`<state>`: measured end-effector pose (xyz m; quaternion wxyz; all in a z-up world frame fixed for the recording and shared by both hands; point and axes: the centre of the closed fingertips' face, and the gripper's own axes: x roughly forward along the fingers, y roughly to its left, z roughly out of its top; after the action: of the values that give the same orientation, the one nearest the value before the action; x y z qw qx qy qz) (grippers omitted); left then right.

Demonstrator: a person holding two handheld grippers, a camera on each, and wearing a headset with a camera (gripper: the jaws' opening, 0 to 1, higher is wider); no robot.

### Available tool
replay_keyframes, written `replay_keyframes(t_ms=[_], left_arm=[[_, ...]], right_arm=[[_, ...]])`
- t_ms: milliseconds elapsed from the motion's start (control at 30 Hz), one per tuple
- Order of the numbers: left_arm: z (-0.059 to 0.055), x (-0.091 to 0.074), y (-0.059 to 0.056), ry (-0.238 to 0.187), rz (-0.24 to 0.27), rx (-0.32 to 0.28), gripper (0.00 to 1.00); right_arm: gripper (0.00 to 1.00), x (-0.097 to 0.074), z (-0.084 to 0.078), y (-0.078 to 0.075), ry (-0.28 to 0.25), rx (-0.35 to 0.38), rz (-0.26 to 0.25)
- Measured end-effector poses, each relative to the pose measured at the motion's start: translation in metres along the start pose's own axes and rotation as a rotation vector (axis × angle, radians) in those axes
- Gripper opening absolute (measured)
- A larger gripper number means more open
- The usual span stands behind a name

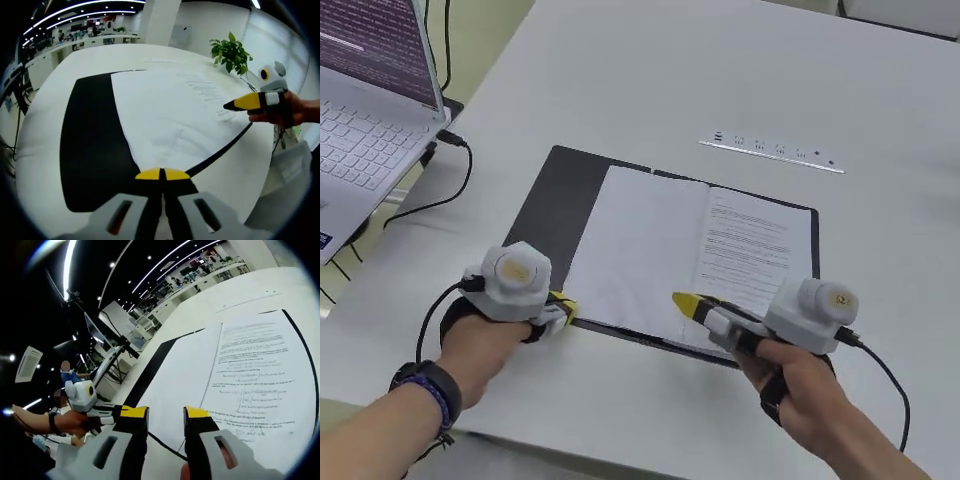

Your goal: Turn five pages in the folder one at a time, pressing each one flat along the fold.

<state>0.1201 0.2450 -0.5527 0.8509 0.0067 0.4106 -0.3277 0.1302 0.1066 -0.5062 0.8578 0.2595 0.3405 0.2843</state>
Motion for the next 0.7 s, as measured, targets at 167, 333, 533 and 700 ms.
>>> replay_keyframes(t_ms=[167,333,533,700], left_arm=[[0.001,0.0,-0.001,-0.009,0.002,-0.003,0.0],[0.002,0.0,0.0,-0.014,0.005,-0.005,0.0],[0.002,0.001,0.001,-0.02,0.002,-0.027,0.0],[0.002,0.001,0.002,-0.026,0.004,-0.036,0.0]], right_arm=[[0.18,0.011,0.009,-0.012,-0.024,0.032,-0.005],[0.12,0.023,0.016,-0.023,-0.046,0.067,-0.018],[0.06,0.036,0.029,-0.039,-0.081,0.108,-0.038],[0.01,0.045,0.033,-0.051,-0.089,0.106,-0.071]])
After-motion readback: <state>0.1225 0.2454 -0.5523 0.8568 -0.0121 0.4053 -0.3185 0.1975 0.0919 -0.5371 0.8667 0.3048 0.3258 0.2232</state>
